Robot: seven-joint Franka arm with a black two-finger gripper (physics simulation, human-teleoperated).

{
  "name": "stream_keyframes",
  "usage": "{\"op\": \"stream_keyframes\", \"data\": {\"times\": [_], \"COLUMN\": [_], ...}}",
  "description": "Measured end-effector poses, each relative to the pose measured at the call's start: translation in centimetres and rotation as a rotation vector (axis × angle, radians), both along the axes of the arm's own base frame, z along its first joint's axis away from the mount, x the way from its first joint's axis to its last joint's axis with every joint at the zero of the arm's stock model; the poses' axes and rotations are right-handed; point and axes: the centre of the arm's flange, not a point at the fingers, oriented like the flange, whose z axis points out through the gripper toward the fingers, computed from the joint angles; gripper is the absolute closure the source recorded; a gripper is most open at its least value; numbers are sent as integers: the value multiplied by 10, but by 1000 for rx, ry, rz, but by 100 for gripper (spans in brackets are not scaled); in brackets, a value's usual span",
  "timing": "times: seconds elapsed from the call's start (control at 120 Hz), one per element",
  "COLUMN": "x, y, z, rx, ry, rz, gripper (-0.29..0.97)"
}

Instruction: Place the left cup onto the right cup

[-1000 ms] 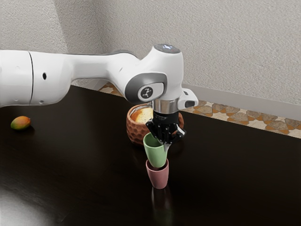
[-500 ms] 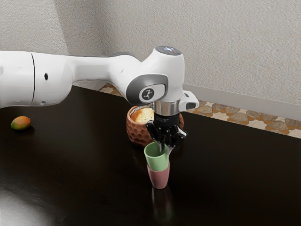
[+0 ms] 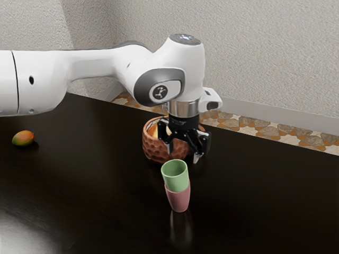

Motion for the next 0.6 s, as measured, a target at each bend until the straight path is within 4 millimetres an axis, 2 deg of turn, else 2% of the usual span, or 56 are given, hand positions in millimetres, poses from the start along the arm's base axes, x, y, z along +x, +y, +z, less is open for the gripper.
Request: {"op": "stream_keyframes", "data": {"times": [0.225,0.317,0.6], "x": [-10,-11,-2], "y": [23,39,124], "z": [46,60,95], "rx": [19,26,22], "ry": [-41,-39,-10], "rz": [-5,-1,51], "gripper": [5,3,1]}}
